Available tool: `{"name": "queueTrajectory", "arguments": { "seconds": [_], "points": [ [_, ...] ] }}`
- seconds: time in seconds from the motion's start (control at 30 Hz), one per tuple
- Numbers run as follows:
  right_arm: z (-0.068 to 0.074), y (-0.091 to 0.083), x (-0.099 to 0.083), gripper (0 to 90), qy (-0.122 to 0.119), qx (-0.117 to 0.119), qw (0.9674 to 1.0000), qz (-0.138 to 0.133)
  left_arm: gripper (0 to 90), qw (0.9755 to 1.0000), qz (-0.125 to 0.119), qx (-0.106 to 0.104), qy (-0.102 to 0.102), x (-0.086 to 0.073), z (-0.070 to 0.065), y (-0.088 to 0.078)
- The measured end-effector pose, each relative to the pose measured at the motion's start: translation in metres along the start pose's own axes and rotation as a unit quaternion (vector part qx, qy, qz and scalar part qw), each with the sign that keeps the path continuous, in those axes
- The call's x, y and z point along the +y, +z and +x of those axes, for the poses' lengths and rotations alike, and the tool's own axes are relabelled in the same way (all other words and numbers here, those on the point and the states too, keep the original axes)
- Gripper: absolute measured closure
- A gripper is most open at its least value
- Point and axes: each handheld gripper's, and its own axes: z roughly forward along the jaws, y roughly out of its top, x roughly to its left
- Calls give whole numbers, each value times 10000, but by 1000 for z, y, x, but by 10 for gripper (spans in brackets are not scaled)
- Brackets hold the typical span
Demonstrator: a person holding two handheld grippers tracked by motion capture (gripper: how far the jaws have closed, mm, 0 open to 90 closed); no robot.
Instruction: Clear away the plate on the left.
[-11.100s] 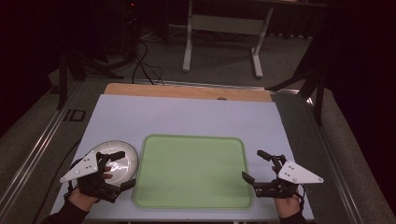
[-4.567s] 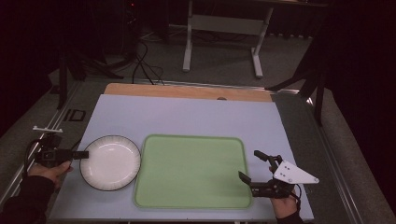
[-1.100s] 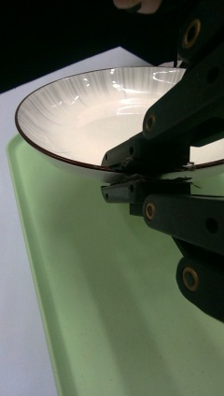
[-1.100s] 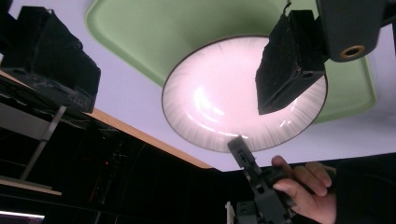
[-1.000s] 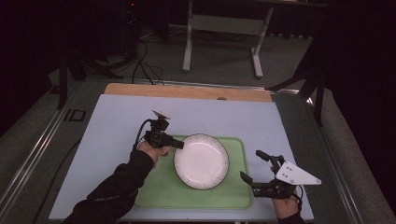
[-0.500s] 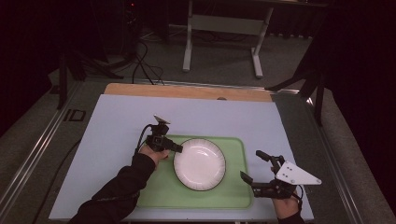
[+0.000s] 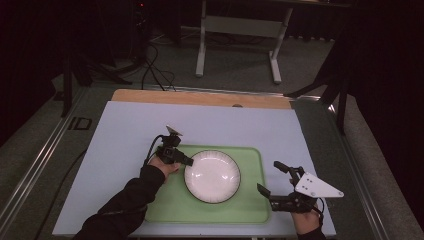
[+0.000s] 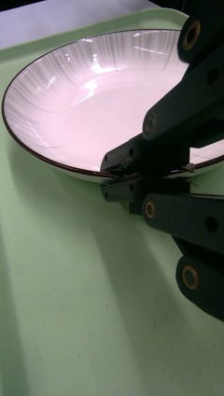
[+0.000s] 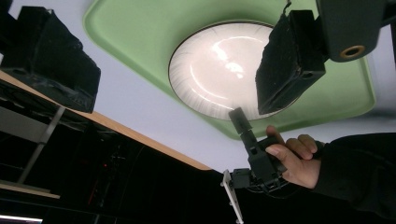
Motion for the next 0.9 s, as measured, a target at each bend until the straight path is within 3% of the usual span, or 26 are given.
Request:
{"name": "queueTrajectory", "arguments": {
  "seconds": [0.13, 0.23, 0.43, 0.6, 0.77, 0.9],
  "points": [
    [0, 1, 0, 137, 5, 8, 10000, 22, 861, 10000, -36, 66, 37, -2, 2, 1],
    [0, 1, 0, 137, 4, 15, 10000, 35, 854, 9996, -47, 191, 194, -1, -2, 0],
    [0, 1, 0, 138, -3, 21, 10000, 42, 779, 9989, -178, 252, 353, 1, -8, -11],
    [0, 1, 0, 138, -10, 11, 10000, 48, 737, 9985, -297, 109, 458, 2, -15, -23],
    [0, 1, 0, 138, -4, 12, 10000, 49, 633, 9959, -420, 214, 772, 1, -28, -33],
    [1, 1, 0, 138, -14, 10, 10000, 52, 505, 9936, -564, -21, 975, -2, -35, -44]
  ]
}}
